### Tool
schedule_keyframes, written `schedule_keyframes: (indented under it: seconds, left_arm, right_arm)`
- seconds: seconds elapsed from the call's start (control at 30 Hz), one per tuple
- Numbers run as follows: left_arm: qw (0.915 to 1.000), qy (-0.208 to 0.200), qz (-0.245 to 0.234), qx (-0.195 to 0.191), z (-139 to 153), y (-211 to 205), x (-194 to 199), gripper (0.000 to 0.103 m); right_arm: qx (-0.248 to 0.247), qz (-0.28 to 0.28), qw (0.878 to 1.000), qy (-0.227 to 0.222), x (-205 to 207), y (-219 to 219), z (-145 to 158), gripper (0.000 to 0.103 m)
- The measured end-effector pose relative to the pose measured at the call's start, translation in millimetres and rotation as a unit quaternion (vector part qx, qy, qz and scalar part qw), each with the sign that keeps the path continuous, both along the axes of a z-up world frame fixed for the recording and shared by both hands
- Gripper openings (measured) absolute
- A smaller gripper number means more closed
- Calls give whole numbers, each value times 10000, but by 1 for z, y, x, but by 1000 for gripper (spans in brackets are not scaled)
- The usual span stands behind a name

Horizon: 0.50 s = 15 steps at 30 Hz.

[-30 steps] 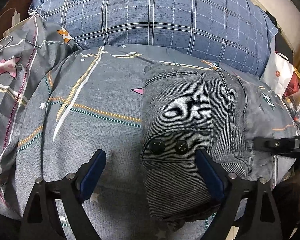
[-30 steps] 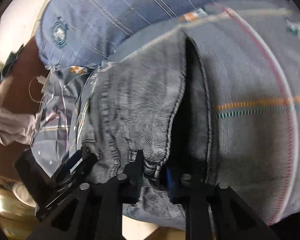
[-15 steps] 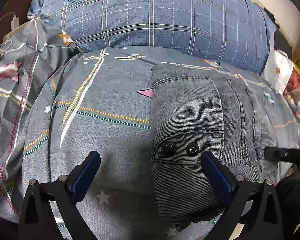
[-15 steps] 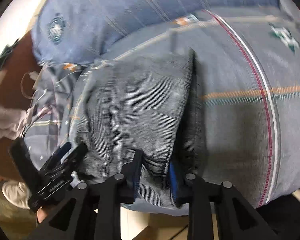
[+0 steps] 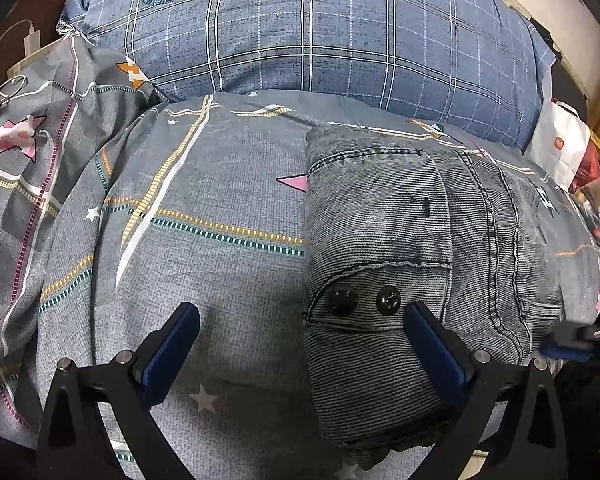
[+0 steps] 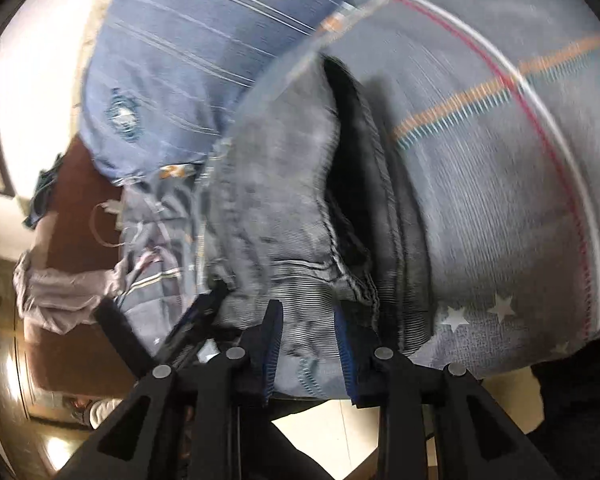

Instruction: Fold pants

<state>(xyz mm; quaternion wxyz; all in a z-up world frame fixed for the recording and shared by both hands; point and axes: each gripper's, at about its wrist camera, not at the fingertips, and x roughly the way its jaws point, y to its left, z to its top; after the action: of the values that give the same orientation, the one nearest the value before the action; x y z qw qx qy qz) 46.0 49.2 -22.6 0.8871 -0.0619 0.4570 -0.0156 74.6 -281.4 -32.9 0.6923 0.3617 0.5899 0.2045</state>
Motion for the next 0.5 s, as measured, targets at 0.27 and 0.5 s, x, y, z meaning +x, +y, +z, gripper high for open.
schedule_keyframes:
  seconds: [0.27,0.5]
  left_arm:
    - [10000,-5,-28,-11,0,0,1,103]
    - [10000,-18,-27,-22,-1,0,1,103]
  right_arm:
    - [142,-304,9986,410,-1,-7,-14,32]
    - [369,-557,9965,495,12,-9,-21,53]
